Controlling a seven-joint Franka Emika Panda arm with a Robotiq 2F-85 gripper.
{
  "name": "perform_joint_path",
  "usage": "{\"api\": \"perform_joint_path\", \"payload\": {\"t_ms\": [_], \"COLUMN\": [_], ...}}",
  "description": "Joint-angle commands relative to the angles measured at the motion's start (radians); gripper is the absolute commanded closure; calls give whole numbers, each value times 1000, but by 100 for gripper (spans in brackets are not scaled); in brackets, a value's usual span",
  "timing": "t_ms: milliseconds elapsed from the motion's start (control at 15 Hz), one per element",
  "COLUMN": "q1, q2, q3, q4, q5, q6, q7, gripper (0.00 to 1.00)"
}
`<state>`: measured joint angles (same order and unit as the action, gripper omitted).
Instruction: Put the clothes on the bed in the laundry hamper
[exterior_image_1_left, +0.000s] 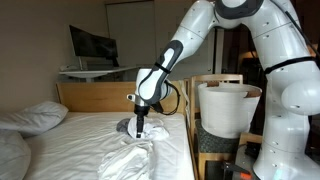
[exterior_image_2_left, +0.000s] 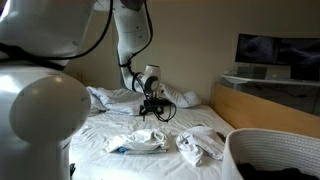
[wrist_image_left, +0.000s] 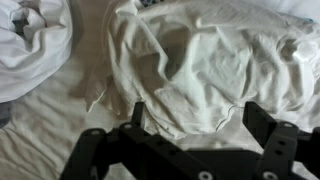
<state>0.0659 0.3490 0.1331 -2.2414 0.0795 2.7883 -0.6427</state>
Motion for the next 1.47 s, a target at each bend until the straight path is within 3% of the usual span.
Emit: {"api": "perform_joint_path", "payload": {"t_ms": [0,267,467,600,733,1067,1400], "q1": [14,0,50,114,125,54,69], "q2": [83,153,205,247,288,347,415], "q3": [-18,10,-47,-126,-137,-63,-109], "q4": [36,75,104,133,160,169,213], "q5": [-131,-188,-290,-392,-417,-398,-429], "q6": [-7,27,150,230,207,69,28], "q7": [95,118,176,229,254,205,224], "gripper": [0,0,0,0,0,0,0]}}
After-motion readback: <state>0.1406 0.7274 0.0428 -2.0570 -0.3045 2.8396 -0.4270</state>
